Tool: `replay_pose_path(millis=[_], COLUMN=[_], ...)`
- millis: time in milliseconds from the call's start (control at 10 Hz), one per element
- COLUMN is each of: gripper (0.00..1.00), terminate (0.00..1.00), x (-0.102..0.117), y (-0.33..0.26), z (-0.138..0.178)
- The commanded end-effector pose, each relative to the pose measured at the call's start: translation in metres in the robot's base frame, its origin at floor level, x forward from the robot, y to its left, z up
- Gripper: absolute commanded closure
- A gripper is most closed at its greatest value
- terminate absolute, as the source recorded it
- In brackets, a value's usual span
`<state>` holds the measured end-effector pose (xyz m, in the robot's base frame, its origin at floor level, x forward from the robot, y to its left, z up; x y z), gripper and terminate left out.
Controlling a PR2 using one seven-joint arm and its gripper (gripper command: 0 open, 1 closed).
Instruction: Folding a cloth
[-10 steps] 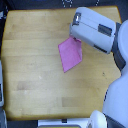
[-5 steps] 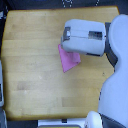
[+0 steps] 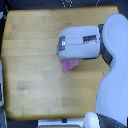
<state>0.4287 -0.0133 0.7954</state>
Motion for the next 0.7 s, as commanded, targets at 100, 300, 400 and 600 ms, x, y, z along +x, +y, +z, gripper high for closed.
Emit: replay_pose_path(millis=[100,300,400,600], gripper=[0.00,0.00,0.00,0.00], terminate=[0.00,0.00,0.00,0.00], x=[-0.0058,-0.0047,-0.0041,-0.0034], y=[-0.0016,-0.0021,-0.0027,-0.0070], z=[-0.0208,-0.0218,-0.0220,-0.0223])
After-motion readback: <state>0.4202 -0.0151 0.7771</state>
